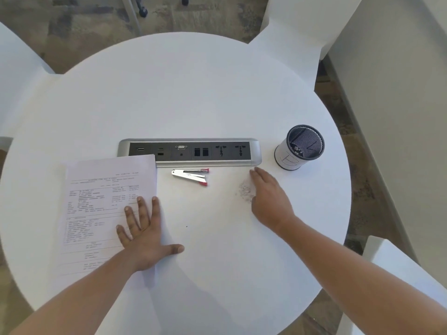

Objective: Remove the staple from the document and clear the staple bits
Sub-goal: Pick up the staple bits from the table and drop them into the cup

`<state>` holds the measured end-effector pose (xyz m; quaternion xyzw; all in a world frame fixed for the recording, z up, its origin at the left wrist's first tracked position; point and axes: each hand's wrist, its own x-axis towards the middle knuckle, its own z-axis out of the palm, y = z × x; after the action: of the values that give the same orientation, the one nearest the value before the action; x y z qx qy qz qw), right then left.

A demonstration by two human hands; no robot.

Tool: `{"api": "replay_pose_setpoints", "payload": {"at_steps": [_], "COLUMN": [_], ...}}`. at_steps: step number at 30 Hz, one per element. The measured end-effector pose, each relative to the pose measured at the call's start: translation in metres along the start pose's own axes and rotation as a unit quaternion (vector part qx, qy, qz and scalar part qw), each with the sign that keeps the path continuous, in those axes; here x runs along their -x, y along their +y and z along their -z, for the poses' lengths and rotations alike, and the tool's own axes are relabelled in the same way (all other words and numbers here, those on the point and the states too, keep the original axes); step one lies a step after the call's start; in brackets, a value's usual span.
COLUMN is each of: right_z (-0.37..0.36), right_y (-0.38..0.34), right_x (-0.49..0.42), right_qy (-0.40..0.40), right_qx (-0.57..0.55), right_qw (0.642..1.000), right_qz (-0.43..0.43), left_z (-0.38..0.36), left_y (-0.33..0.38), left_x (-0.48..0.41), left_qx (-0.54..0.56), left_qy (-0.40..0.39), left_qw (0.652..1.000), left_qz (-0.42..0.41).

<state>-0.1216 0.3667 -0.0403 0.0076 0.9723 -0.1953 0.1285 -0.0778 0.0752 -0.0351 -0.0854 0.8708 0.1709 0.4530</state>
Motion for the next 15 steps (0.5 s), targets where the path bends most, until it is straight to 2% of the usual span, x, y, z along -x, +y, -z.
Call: {"api": "replay_pose_setpoints", "payload": {"at_steps": [7,15], "right_z": [0.007,0.010], "right_y": [0.013,0.018], "right_x": [-0.025,-0.011], "right_qy": [0.006,-0.010], "right_qx": [0.161,0.167], "right_qw": [0.979,0.962], "right_qz": [0.125,0.215], "left_z": [0.000,-0.002], "left_y": [-0.001,-0.003], "left_x": [-0.002,-0.001], "left_qx": [0.002,0.004], "left_qy": [0.002,0.005], "left_qw": [1.000,1.000], "left_qz": [-0.002,-0.001]}}
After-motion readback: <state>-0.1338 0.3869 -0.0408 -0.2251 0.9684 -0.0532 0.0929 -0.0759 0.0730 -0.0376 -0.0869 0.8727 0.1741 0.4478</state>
